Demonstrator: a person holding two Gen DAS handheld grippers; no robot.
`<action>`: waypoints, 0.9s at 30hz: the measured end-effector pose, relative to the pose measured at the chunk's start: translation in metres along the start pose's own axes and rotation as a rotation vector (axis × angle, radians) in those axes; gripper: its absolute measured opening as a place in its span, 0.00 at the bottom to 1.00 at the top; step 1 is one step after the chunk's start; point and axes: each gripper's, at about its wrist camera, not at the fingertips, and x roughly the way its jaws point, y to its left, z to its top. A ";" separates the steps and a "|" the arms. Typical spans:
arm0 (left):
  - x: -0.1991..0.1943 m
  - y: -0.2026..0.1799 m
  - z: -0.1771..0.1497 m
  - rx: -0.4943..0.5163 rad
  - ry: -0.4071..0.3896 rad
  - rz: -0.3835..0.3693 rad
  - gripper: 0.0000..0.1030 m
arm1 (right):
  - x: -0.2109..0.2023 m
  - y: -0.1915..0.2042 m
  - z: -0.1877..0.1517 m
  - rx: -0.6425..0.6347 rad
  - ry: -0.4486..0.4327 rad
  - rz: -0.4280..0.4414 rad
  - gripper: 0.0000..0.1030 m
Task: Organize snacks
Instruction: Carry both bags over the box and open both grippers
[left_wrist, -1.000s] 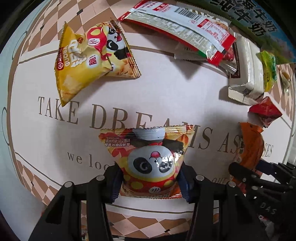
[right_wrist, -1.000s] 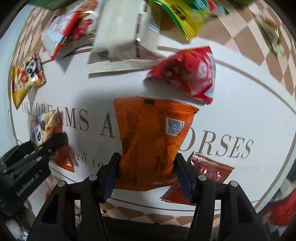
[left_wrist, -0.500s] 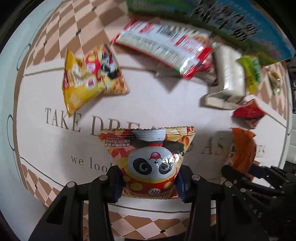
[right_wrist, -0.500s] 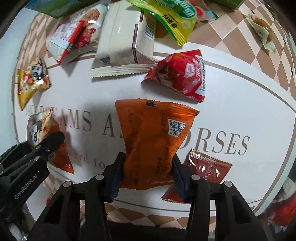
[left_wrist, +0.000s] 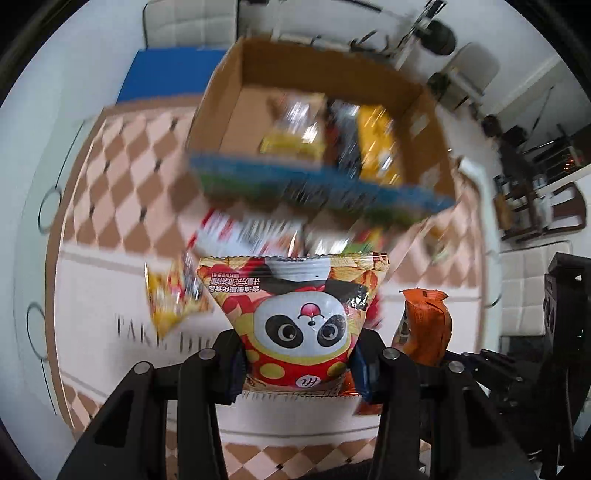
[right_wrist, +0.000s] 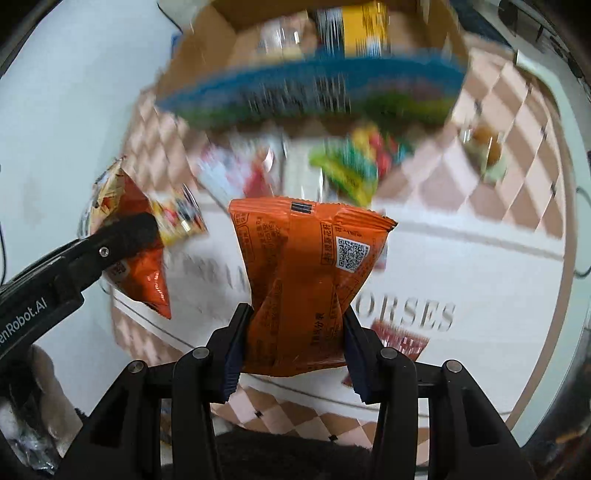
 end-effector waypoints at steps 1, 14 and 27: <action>-0.005 -0.001 0.009 0.007 -0.016 -0.004 0.41 | -0.012 -0.001 0.008 0.001 -0.024 0.006 0.49; 0.033 0.002 0.182 0.040 0.028 0.041 0.42 | -0.071 -0.007 0.186 0.038 -0.256 -0.136 0.49; 0.146 0.046 0.268 0.035 0.208 0.165 0.43 | 0.005 -0.049 0.303 0.073 -0.130 -0.311 0.49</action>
